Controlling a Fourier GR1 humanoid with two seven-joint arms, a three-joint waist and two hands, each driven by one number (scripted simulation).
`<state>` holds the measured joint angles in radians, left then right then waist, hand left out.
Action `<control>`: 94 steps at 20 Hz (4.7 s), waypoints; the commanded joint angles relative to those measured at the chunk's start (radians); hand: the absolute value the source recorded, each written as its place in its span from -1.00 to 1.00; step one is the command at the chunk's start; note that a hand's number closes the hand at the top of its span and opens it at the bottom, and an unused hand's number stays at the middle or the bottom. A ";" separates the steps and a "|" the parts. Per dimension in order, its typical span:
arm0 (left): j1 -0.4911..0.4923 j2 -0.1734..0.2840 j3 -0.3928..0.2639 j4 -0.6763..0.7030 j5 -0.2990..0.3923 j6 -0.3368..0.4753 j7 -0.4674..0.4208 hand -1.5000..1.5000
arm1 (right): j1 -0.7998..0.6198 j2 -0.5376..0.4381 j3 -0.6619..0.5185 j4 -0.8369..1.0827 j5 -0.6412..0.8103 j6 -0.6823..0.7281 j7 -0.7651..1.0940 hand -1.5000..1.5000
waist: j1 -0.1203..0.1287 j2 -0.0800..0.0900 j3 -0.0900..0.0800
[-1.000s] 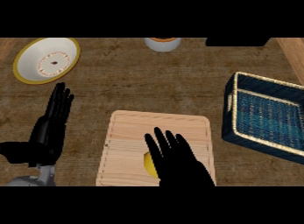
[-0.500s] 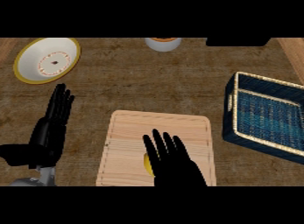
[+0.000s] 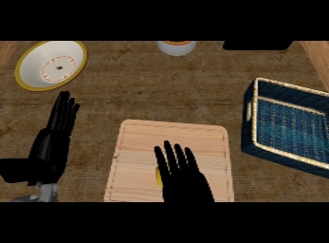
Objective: Pick the lemon from the cutting board and place it in the basket
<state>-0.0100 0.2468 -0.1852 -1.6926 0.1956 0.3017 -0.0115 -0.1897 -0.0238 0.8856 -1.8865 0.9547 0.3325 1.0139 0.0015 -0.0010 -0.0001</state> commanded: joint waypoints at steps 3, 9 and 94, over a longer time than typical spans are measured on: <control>-0.021 -0.018 0.023 0.005 -0.005 -0.027 0.020 0.00 | -0.024 0.023 -0.003 0.098 0.046 -0.101 0.051 -1.00 | 0.001 0.001 0.000; -0.036 -0.045 0.050 0.062 -0.030 -0.049 -0.020 0.00 | 0.011 0.023 0.070 0.217 0.055 -0.224 0.036 -1.00 | 0.001 0.001 0.000; -0.006 -0.166 0.174 0.032 -0.143 -0.170 0.022 0.00 | -0.056 0.023 0.034 -0.389 0.389 -0.340 0.307 1.00 | -0.016 -0.006 -0.001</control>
<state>-0.0124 0.0781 -0.0199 -1.6693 0.0435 0.1399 0.0164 -0.2779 -0.0123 0.9075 -2.1093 1.3058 -0.1460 1.1363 -0.0146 -0.0081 -0.0009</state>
